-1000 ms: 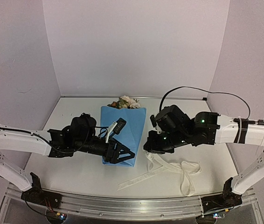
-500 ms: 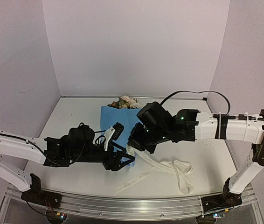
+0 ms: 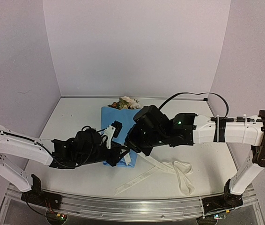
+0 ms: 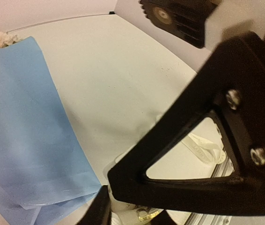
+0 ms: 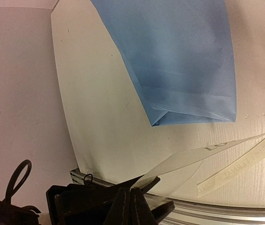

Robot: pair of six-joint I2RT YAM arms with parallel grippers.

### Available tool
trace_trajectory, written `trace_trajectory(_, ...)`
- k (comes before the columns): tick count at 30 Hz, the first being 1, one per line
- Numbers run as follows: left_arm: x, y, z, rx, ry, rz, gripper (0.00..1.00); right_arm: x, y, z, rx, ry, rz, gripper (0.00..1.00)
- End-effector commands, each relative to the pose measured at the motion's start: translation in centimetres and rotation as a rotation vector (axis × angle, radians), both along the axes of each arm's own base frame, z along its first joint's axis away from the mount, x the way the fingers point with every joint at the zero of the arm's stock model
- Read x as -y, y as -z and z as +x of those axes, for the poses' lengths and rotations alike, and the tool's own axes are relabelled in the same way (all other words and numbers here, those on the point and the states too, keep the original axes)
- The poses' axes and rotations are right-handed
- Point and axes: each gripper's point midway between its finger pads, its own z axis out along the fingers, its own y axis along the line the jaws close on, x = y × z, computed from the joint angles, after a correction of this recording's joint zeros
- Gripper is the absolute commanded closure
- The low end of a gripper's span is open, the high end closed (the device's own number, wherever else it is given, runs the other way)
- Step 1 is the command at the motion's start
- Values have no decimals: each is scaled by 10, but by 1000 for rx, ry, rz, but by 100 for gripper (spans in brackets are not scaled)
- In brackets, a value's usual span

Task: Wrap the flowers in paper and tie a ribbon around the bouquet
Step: Pass from the right arm to the left, then pick up the right side of the ribbon from the center of the board.

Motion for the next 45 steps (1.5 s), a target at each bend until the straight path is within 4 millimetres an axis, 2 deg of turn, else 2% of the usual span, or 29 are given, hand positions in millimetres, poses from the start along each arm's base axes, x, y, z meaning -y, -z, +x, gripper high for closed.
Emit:
trace_trajectory(1,-1,-36,20,55,-118,-84,96,7,-18,-1,78,-36,19,87)
trace_trajectory(5,-14,-42,27,73,-180,-73,100,44,-22,-4,239,-122,-85,59)
trace_trajectory(9,-19,-54,23,81,-165,-88,100,110,-18,-9,397,-218,-325,31)
trace_trajectory(13,-24,-57,18,65,-154,-101,100,174,1,-7,512,-341,-643,26)
trace_trajectory(15,-22,-55,14,52,-133,-107,100,190,7,-4,567,-401,-746,26)
trace_trajectory(17,-21,-51,11,33,-118,-102,100,194,19,-4,567,-495,-792,28)
trace_trajectory(21,-21,-39,10,-5,-122,-85,100,183,49,-7,453,-679,-750,45)
trace_trajectory(22,-23,-37,9,-17,-125,-83,100,180,57,-7,420,-711,-731,46)
trace_trajectory(25,-28,-27,6,-55,-139,-80,100,173,69,-4,389,-795,-729,48)
trace_trajectory(30,-41,-1,4,-132,-188,-41,100,159,95,-4,343,-929,-745,51)
trace_trajectory(34,-52,15,1,-178,-215,-24,100,150,110,-2,310,-984,-755,52)
trace_trajectory(45,-63,25,0,-204,-249,-19,100,141,141,20,267,-1040,-846,55)
